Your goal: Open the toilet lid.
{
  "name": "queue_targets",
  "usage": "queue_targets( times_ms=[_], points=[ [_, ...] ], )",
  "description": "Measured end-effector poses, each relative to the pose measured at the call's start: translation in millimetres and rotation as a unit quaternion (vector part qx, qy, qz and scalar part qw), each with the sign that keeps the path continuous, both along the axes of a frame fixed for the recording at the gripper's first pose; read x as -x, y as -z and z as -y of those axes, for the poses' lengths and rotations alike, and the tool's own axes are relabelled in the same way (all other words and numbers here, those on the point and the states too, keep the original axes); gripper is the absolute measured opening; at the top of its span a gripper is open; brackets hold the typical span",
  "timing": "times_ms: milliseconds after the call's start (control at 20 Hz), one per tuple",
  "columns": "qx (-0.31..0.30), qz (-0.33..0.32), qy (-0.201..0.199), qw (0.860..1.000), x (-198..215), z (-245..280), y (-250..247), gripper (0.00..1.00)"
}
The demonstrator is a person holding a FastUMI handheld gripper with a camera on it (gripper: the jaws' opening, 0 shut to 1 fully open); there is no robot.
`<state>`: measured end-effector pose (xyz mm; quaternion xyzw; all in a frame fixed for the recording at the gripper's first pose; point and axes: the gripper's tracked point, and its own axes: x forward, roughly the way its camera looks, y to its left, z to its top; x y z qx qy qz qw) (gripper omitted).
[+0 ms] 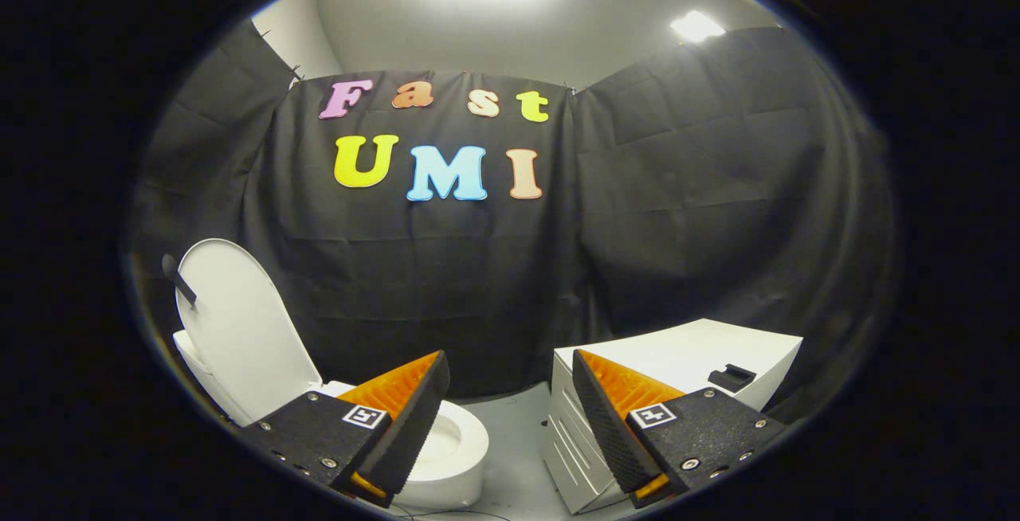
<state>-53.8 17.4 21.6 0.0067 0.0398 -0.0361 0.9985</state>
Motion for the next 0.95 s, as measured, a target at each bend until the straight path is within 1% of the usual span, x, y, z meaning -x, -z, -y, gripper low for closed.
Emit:
queue_targets(
  times_ms=[150, 400, 950],
  points=[
    [0.006, -0.016, -0.012, 1.0, -0.7, -10.3, 15.5, 0.95],
    [0.02, -0.03, -0.033, 0.999, -3.3, -20.3, 23.5, 0.95],
    [0.003, -0.025, -0.023, 0.999, -3.2, -14.1, 22.5, 0.95]
  ],
)
